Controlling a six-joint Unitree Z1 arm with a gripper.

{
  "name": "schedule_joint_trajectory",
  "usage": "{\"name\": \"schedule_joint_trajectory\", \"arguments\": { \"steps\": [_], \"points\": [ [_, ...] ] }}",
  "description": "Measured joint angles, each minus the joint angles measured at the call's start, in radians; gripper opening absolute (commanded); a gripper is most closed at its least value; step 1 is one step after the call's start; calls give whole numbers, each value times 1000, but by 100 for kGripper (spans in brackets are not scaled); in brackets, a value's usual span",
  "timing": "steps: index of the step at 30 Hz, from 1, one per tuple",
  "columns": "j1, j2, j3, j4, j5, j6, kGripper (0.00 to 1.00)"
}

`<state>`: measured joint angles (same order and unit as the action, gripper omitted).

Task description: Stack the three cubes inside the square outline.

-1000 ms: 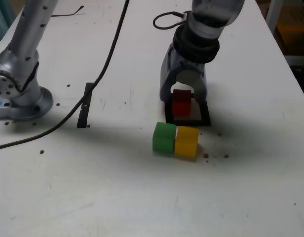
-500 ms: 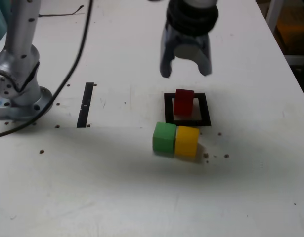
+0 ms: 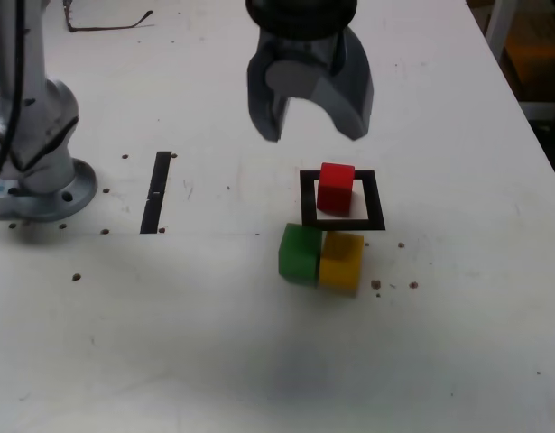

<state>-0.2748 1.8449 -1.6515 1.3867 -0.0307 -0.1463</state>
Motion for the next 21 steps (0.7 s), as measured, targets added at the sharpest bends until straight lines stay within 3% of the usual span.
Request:
{"name": "schedule_joint_trajectory", "arguments": {
  "steps": [9, 16, 21],
  "points": [
    [-165, 8, -31, 35, 10, 66, 78],
    [-234, 71, -99, 26, 48, 204, 87],
    [-264, 107, -122, 24, 95, 333, 90]
  ]
}}
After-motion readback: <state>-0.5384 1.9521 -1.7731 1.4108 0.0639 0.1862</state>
